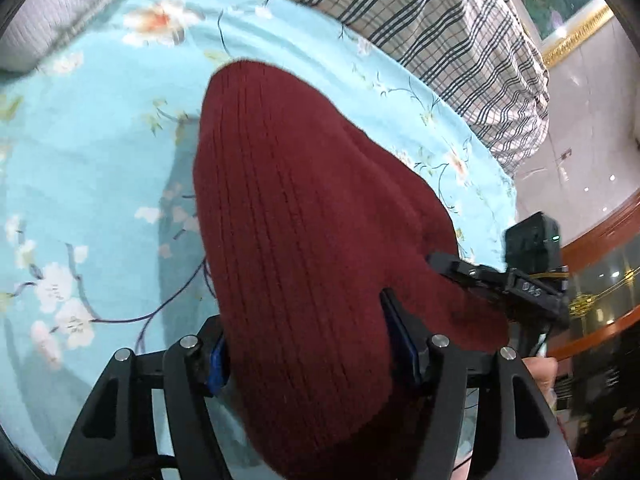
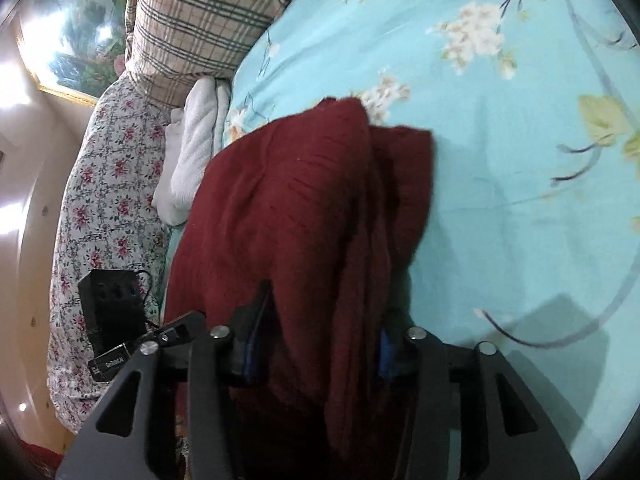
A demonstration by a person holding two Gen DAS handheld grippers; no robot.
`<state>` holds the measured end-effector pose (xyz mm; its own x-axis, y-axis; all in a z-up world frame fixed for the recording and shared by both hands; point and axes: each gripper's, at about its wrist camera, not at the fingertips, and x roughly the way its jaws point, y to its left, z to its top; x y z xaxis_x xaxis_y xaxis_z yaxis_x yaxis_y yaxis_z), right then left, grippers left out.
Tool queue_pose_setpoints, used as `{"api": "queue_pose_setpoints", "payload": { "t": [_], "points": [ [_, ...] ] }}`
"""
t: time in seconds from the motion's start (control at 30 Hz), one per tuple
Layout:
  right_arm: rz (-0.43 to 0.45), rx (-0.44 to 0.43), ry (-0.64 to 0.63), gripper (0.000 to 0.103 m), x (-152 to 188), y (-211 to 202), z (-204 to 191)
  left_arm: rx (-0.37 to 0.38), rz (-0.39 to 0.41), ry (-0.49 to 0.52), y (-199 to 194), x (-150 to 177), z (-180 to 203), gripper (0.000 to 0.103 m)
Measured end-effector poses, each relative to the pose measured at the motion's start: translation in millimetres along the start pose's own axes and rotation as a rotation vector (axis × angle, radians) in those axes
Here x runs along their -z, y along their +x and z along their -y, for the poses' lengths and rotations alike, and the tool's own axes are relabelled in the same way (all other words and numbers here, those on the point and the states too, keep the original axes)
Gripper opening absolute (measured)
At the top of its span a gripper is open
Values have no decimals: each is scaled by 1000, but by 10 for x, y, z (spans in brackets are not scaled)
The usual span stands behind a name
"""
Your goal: Fold large clothes
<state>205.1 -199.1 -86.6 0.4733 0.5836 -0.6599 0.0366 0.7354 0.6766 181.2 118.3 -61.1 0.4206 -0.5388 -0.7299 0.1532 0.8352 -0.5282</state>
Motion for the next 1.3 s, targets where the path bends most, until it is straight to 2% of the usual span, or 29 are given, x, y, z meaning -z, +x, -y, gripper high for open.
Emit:
{"api": "queue_pose_setpoints", "payload": {
  "t": [0.17,0.3,0.37,0.4,0.43,0.5,0.53,0.57,0.6,0.67,0.7,0.83,1.0,1.1,1.2,1.23,1.27,1.3],
  "points": [
    [73,106,-59,47,43,-336,-194,-56,121,38,-496,167,95,64],
    [123,96,-82,47,68,-426,-301,13,215,100,-942,259,174,61],
    [119,89,-94,47,51,-355,-350,40,226,143,-953,236,318,54],
    [112,92,-97,47,35,-289,-371,56,222,170,-925,225,380,51],
    [103,101,-99,40,14,-216,-376,70,211,191,-857,203,444,44],
    [80,153,-108,7,-39,-86,-405,104,137,209,-638,157,515,37],
    [88,151,-110,7,-62,-95,-440,100,95,206,-536,159,489,28],
    [133,125,-120,6,-75,-192,-485,95,64,207,-452,193,476,25],
    [161,127,-132,6,-75,-277,-498,109,44,206,-378,214,449,23],
    [189,188,-145,6,-84,-383,-489,132,30,184,-308,240,433,21],
    [174,208,-130,6,-89,-367,-420,135,29,188,-287,241,464,21],
    [114,236,-74,13,-16,-213,-233,67,40,253,-278,286,607,21],
    [221,235,-58,15,162,-485,-415,76,50,228,-334,287,552,22],
    [273,182,-79,15,319,-606,-614,81,63,214,-403,310,496,22],
    [247,122,-93,15,431,-552,-732,47,97,216,-559,403,513,24],
    [230,127,-93,15,454,-507,-732,29,110,221,-635,456,515,28],
    [216,139,-93,15,480,-460,-729,9,121,229,-695,499,522,39],
    [206,149,-90,15,507,-414,-709,-44,142,247,-783,588,543,47]
  ]
}}
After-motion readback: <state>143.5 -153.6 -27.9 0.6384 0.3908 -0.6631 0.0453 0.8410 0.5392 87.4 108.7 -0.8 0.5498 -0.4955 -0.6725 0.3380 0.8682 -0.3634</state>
